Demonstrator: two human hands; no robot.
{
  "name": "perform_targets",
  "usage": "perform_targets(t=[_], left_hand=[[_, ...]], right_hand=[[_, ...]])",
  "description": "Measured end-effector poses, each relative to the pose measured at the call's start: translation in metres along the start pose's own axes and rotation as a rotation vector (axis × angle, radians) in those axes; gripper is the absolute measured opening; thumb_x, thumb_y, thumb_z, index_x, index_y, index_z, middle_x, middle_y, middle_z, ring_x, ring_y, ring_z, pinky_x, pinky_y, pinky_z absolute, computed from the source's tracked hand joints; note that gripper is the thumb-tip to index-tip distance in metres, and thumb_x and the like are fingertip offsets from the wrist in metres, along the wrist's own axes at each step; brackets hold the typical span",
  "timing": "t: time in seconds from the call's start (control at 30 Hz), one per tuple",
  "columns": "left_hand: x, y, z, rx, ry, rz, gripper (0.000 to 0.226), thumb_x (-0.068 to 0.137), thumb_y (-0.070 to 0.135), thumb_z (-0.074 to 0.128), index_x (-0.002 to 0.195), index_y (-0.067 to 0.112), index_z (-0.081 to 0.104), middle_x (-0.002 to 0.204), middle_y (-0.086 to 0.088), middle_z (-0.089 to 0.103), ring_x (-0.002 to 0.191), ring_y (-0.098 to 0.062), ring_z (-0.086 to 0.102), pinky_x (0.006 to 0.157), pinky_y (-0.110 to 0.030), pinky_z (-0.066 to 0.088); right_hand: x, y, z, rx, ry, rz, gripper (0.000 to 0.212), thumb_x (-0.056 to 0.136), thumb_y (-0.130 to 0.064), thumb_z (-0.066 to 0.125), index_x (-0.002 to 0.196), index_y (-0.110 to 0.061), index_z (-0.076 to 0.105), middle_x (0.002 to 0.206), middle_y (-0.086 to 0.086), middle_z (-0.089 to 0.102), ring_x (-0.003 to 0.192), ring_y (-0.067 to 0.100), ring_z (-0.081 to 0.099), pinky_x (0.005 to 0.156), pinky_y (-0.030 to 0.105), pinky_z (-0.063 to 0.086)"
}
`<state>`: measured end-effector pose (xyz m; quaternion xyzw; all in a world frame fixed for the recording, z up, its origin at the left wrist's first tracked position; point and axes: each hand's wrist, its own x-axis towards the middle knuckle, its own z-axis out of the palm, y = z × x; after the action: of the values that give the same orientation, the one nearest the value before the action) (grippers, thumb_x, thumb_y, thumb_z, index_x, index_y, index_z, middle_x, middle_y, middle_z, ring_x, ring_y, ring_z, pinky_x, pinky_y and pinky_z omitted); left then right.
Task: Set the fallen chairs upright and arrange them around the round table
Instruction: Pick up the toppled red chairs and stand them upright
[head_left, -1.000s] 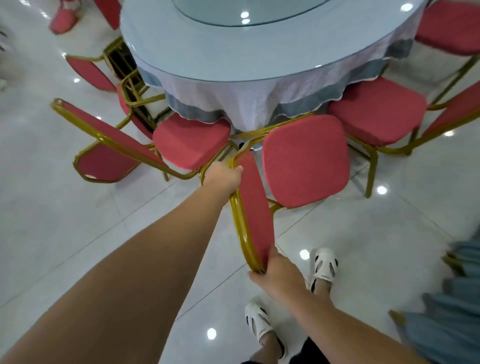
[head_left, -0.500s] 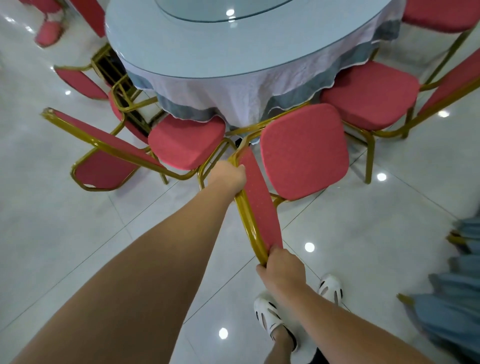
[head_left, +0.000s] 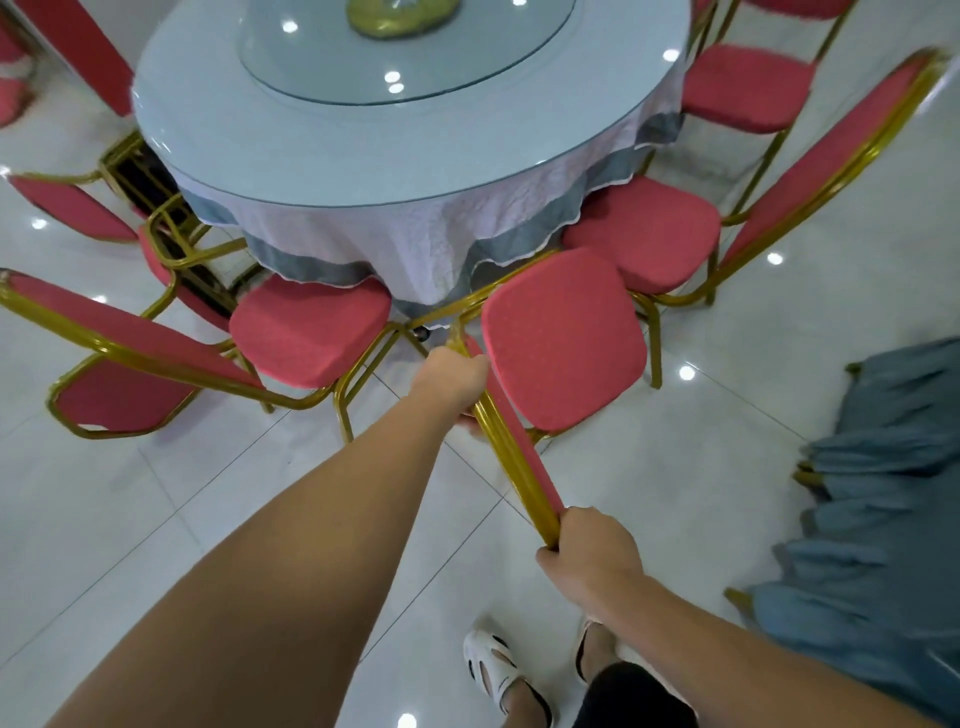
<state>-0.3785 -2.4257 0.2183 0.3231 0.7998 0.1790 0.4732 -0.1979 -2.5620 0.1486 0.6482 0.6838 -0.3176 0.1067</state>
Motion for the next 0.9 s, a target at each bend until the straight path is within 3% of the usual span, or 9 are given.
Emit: perform_targets(t=[0.23, 0.3, 0.37, 0.43, 0.47, 0.53, 0.6, 0.77, 0.9], left_hand=[[-0.018, -0.005, 0.006, -0.011, -0.058, -0.068, 0.028, 0.104, 0.021, 0.049, 0.097, -0.002, 0.064, 0.074, -0.018, 0.073, 0.054, -0.028, 0.073, 0.051, -0.040, 0.063], [-0.025, -0.009, 0.010, 0.020, -0.094, -0.083, 0.034, 0.106, 0.027, 0.047, 0.106, -0.002, 0.064, 0.083, -0.019, 0.075, 0.067, -0.031, 0.076, 0.063, -0.047, 0.066], [-0.029, -0.012, 0.015, 0.234, -0.046, 0.006, 0.044, 0.104, 0.035, 0.048, 0.132, 0.002, 0.054, 0.111, -0.019, 0.071, 0.096, -0.035, 0.074, 0.086, -0.052, 0.063], [-0.028, -0.014, 0.020, 0.621, 0.112, 0.260, 0.059, 0.102, 0.034, 0.048, 0.156, 0.016, 0.033, 0.146, -0.019, 0.051, 0.134, -0.039, 0.051, 0.109, -0.055, 0.048], [-0.028, -0.014, 0.022, 0.773, 0.150, 0.432, 0.057, 0.101, 0.031, 0.046, 0.156, 0.023, 0.035, 0.154, -0.017, 0.044, 0.143, -0.037, 0.040, 0.116, -0.055, 0.039], [-0.027, -0.018, 0.027, 0.929, 0.092, 0.748, 0.038, 0.099, 0.036, 0.043, 0.127, 0.029, 0.068, 0.131, -0.005, 0.063, 0.135, -0.031, 0.046, 0.117, -0.052, 0.034], [-0.029, -0.030, 0.024, 0.956, 0.062, 0.868, 0.051, 0.098, 0.059, 0.036, 0.090, 0.030, 0.077, 0.093, 0.005, 0.066, 0.110, -0.025, 0.056, 0.111, -0.050, 0.036], [-0.048, -0.044, 0.014, 0.942, 0.028, 0.811, 0.090, 0.072, 0.103, 0.027, 0.091, 0.028, 0.073, 0.092, 0.006, 0.061, 0.091, -0.019, 0.052, 0.092, -0.040, 0.043], [-0.078, -0.061, 0.013, 0.806, -0.029, 0.598, 0.088, 0.058, 0.103, 0.048, 0.094, 0.026, 0.072, 0.086, 0.005, 0.068, 0.083, -0.015, 0.062, 0.079, -0.041, 0.055]], right_hand=[[-0.041, 0.020, -0.013, -0.063, 0.005, -0.026, 0.024, 0.090, -0.049, 0.063, 0.096, -0.026, 0.061, 0.088, -0.006, 0.062, 0.079, 0.017, 0.059, 0.072, 0.026, 0.052], [-0.048, 0.026, -0.017, -0.087, -0.023, -0.030, 0.023, 0.088, -0.047, 0.063, 0.095, -0.026, 0.060, 0.087, -0.006, 0.061, 0.081, 0.018, 0.061, 0.072, 0.027, 0.051], [-0.052, 0.031, -0.024, -0.091, -0.060, -0.041, 0.021, 0.086, -0.044, 0.064, 0.095, -0.025, 0.060, 0.087, -0.005, 0.061, 0.084, 0.019, 0.065, 0.072, 0.027, 0.052], [-0.051, 0.033, -0.035, -0.128, -0.096, -0.063, 0.021, 0.085, -0.041, 0.066, 0.097, -0.023, 0.061, 0.091, -0.003, 0.062, 0.091, 0.020, 0.067, 0.079, 0.030, 0.055], [-0.049, 0.033, -0.041, -0.157, -0.103, -0.068, 0.023, 0.085, -0.040, 0.066, 0.099, -0.022, 0.063, 0.092, -0.002, 0.063, 0.093, 0.021, 0.068, 0.081, 0.032, 0.056], [-0.045, 0.034, -0.057, -0.205, -0.098, -0.064, 0.023, 0.083, -0.038, 0.067, 0.097, -0.020, 0.065, 0.088, -0.002, 0.063, 0.089, 0.022, 0.068, 0.079, 0.032, 0.057], [-0.040, 0.035, -0.077, -0.269, -0.091, -0.078, 0.017, 0.081, -0.036, 0.066, 0.089, -0.021, 0.066, 0.077, -0.004, 0.058, 0.083, 0.023, 0.067, 0.075, 0.031, 0.057], [-0.030, 0.046, -0.112, -0.394, -0.074, -0.160, 0.016, 0.083, -0.036, 0.065, 0.084, -0.021, 0.066, 0.076, -0.003, 0.062, 0.080, 0.023, 0.067, 0.072, 0.032, 0.056], [-0.024, 0.062, -0.124, -0.385, -0.098, -0.219, 0.028, 0.086, -0.048, 0.063, 0.075, -0.023, 0.059, 0.073, -0.002, 0.060, 0.073, 0.021, 0.063, 0.066, 0.032, 0.053]])
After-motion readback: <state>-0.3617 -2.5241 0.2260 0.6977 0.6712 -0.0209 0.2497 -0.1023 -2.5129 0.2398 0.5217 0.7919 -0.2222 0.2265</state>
